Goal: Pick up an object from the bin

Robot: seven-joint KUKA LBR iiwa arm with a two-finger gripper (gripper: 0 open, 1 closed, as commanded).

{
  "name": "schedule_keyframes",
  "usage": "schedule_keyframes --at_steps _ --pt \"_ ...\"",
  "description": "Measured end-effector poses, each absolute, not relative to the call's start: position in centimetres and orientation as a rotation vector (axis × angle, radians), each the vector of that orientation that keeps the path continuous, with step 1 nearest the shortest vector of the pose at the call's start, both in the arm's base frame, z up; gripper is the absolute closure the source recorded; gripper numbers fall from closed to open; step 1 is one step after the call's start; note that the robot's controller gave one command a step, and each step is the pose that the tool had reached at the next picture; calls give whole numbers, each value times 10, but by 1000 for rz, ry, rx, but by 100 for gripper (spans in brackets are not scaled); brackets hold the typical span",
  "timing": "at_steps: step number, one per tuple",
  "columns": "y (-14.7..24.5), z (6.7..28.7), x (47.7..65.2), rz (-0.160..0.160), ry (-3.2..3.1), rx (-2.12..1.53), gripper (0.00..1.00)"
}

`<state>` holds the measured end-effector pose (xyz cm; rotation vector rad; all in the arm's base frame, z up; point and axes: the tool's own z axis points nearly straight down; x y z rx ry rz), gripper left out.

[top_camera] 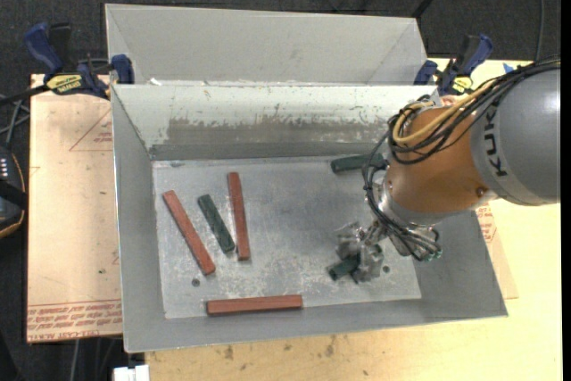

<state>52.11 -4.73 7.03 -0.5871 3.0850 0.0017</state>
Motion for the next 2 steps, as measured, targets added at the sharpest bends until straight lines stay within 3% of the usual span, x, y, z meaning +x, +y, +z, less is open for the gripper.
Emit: schedule_keyframes --at_steps 1,2 --pt "-47 70 521 2 3085 -588 100" --pt "-30 190 535 1 3072 -643 100"
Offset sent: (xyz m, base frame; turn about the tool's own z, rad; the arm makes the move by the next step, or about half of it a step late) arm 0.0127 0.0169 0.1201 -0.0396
